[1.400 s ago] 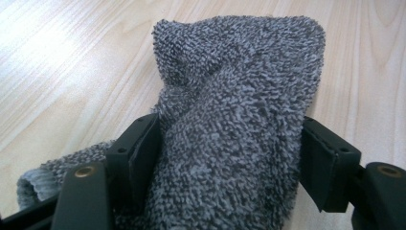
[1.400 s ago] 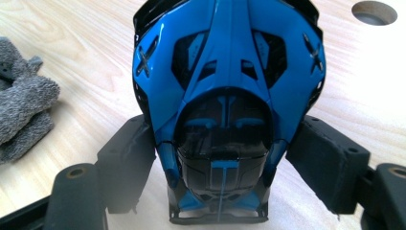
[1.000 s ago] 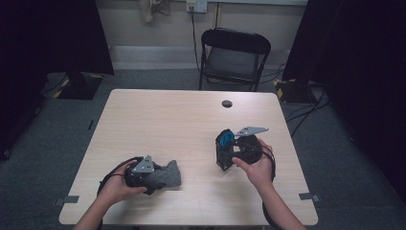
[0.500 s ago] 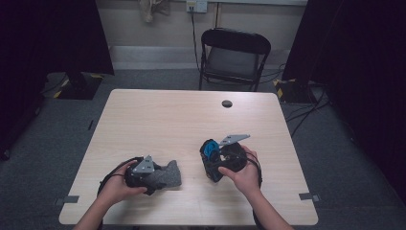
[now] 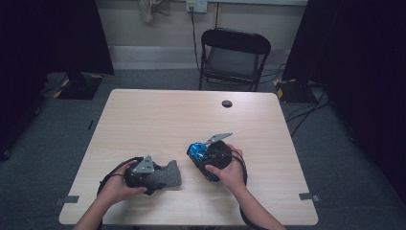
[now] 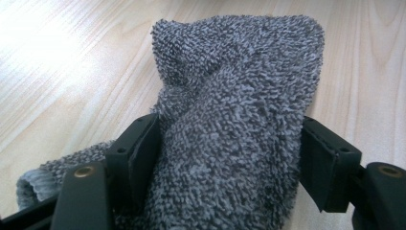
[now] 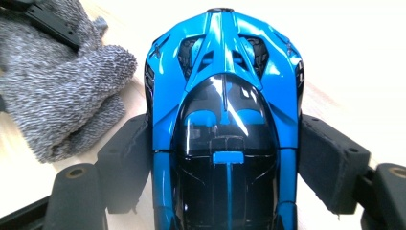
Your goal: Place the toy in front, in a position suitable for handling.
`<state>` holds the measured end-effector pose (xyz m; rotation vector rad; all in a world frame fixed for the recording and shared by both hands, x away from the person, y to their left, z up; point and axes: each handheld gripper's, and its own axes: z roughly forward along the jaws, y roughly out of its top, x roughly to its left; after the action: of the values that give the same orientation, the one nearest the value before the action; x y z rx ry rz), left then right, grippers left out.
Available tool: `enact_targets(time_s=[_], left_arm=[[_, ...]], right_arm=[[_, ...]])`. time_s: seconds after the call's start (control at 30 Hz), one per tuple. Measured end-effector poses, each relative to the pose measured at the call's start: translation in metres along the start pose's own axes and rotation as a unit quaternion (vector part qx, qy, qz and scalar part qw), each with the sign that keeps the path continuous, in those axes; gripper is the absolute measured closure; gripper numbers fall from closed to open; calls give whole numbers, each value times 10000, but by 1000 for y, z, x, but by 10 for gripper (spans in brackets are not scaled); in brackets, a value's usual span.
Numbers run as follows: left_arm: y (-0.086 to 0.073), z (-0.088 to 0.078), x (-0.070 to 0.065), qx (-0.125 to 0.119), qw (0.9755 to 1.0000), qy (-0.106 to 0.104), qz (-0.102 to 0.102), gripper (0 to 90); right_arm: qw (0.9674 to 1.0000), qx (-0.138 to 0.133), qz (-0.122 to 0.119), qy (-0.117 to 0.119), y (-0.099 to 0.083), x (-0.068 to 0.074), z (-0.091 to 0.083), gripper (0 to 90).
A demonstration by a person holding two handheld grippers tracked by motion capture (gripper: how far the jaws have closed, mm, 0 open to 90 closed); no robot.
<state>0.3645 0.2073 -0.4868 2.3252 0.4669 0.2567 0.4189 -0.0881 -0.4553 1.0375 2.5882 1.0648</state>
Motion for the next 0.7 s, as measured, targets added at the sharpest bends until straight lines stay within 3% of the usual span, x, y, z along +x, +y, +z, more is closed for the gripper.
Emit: enact_targets(time_s=[0.4,0.7], left_arm=[[0,0,0,-27,10000,-7,-7,291],[-1,0,0,-52,10000,-20,-38,291]], right_arm=[[9996,281,-59,-39,-4,2,30,252],[9993,332,-140,-58,-6,3,35,251]])
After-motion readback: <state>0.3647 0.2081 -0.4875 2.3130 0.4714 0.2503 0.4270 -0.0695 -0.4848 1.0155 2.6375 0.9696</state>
